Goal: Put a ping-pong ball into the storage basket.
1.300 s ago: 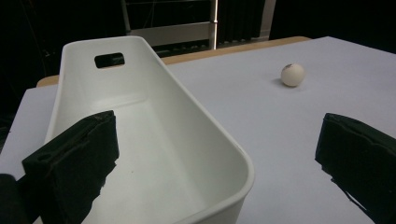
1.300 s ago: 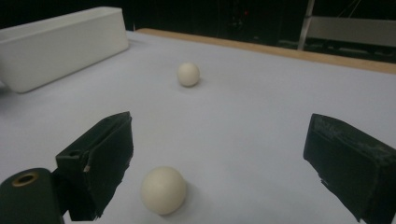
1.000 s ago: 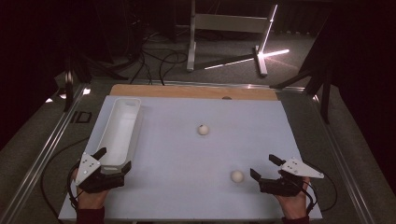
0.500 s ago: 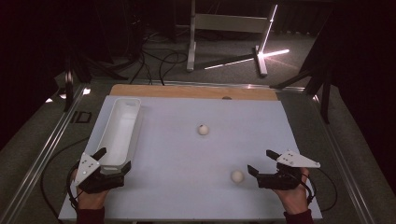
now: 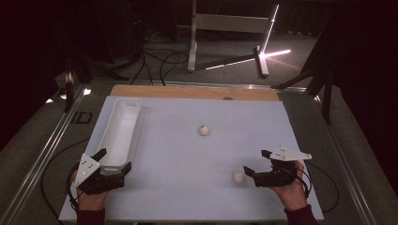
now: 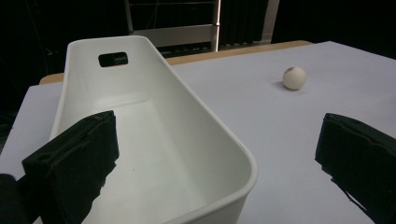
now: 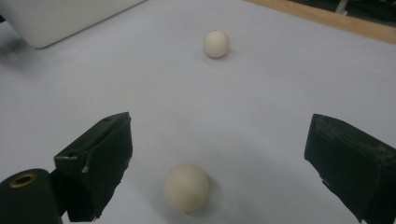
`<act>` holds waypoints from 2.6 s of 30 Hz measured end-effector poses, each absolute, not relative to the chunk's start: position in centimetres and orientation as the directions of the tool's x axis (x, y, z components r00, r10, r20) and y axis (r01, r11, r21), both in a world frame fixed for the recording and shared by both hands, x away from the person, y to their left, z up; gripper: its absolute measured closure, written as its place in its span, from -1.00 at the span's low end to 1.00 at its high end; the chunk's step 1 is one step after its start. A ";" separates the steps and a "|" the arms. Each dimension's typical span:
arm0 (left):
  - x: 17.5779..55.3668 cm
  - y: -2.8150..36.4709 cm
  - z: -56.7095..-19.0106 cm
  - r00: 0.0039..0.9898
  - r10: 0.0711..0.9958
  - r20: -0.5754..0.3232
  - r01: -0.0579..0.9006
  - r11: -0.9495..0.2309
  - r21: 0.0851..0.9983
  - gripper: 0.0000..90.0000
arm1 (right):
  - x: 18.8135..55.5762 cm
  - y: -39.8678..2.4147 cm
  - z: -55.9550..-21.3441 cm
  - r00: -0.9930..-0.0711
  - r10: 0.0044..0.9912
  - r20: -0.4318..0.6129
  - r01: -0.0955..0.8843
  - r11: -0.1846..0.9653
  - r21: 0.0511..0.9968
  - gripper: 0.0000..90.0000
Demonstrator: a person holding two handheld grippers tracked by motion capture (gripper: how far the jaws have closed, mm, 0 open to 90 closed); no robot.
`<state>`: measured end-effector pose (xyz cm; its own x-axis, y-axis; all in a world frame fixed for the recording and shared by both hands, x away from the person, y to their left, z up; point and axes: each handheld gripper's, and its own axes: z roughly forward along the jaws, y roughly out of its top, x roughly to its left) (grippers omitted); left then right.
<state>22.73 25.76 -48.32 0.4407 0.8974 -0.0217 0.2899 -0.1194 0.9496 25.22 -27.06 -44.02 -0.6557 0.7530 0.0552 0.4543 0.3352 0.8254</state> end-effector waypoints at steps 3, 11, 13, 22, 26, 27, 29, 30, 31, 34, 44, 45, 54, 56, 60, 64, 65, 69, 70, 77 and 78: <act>22.7 25.8 -48.3 0.440 0.898 -0.022 0.291 -0.119 0.949 -1.00 | 25.4 -26.9 -44.1 -0.664 0.745 0.072 0.465 0.336 0.819 -0.84; 22.7 25.7 -48.4 0.439 0.898 -0.021 0.295 -0.122 0.948 -1.00 | 25.8 -26.5 -43.9 -0.677 0.733 0.061 0.467 0.364 0.806 -0.84; 22.7 25.7 -48.4 0.439 0.898 -0.020 0.294 -0.123 0.948 -1.00 | 25.9 -26.4 -43.9 -0.681 0.730 0.060 0.470 0.373 0.800 -0.84; 22.8 25.7 -48.5 0.438 0.899 -0.017 0.297 -0.127 0.946 -1.00 | 26.1 -26.0 -43.7 -0.710 0.702 0.049 0.464 0.416 0.782 -0.84; 22.8 25.7 -48.5 0.438 0.899 -0.018 0.298 -0.127 0.946 -1.00 | 26.2 -25.7 -43.7 -0.718 0.695 0.037 0.462 0.436 0.772 -0.84; 22.8 25.7 -48.6 0.438 0.899 -0.017 0.298 -0.128 0.946 -1.00 | 26.2 -25.6 -43.8 -0.717 0.696 0.033 0.464 0.442 0.768 -0.84; 22.8 25.7 -48.6 0.437 0.899 -0.013 0.300 -0.132 0.945 -1.00 | 26.3 -25.5 -43.9 -0.720 0.694 0.023 0.463 0.455 0.760 -0.84; 22.8 25.7 -48.6 0.438 0.899 -0.013 0.300 -0.132 0.945 -1.00 | 26.3 -25.5 -43.9 -0.721 0.693 0.019 0.463 0.460 0.757 -0.84; 22.9 25.7 -48.6 0.438 0.899 -0.013 0.299 -0.132 0.945 -1.00 | 26.3 -25.5 -43.9 -0.722 0.692 0.014 0.461 0.466 0.755 -0.84; 22.9 25.7 -48.6 0.437 0.899 -0.014 0.298 -0.131 0.945 -1.00 | 26.3 -25.3 -43.9 -0.725 0.689 0.010 0.460 0.473 0.752 -0.84; 22.9 25.7 -48.7 0.443 0.897 -0.013 0.291 -0.130 0.948 -1.00 | 26.6 -24.5 -43.8 -0.742 0.671 -0.016 0.444 0.509 0.737 -0.84; 22.9 25.7 -48.7 0.442 0.897 -0.013 0.291 -0.129 0.948 -1.00 | 26.7 -24.5 -43.8 -0.742 0.671 -0.016 0.449 0.514 0.731 -0.84; 22.8 25.8 -48.7 0.441 0.897 -0.017 0.290 -0.125 0.949 -1.00 | 27.1 -24.0 -44.4 -0.754 0.657 -0.013 0.465 0.547 0.696 -0.84; 22.8 25.8 -48.6 0.438 0.899 -0.017 0.291 -0.123 0.949 -1.00 | 27.1 -23.9 -44.6 -0.754 0.656 -0.021 0.467 0.559 0.685 -0.84; 22.8 25.9 -48.6 0.437 0.899 -0.021 0.288 -0.118 0.950 -1.00 | 27.2 -23.6 -45.0 -0.761 0.648 -0.031 0.468 0.582 0.665 -0.84; 22.8 25.9 -48.6 0.436 0.899 -0.021 0.289 -0.118 0.950 -1.00 | 27.2 -23.4 -45.2 -0.769 0.639 -0.022 0.476 0.594 0.649 -0.84; 22.8 25.9 -48.6 0.436 0.900 -0.021 0.289 -0.117 0.950 -1.00 | 27.2 -23.4 -45.3 -0.768 0.640 -0.018 0.480 0.594 0.645 -0.84; 22.8 25.9 -48.6 0.434 0.901 -0.021 0.290 -0.117 0.950 -1.00 | 27.3 -23.3 -45.5 -0.776 0.631 -0.017 0.482 0.610 0.629 -0.83; 22.8 25.9 -48.7 0.434 0.901 -0.021 0.291 -0.118 0.949 -1.00 | 27.3 -23.2 -45.6 -0.778 0.629 -0.019 0.481 0.613 0.627 -0.83; 22.8 25.9 -48.7 0.433 0.901 -0.020 0.293 -0.120 0.949 -1.00 | 27.3 -23.0 -46.0 -0.781 0.624 -0.027 0.485 0.633 0.603 -0.83; 22.8 25.9 -48.7 0.433 0.901 -0.019 0.293 -0.121 0.948 -1.00 | 27.4 -23.0 -46.1 -0.781 0.624 -0.023 0.487 0.632 0.603 -0.83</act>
<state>22.82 25.86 -48.68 0.4333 0.9011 -0.0192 0.2930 -0.1206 0.9485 27.38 -22.96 -46.07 -0.7813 0.6237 -0.0235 0.4866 0.6322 0.6029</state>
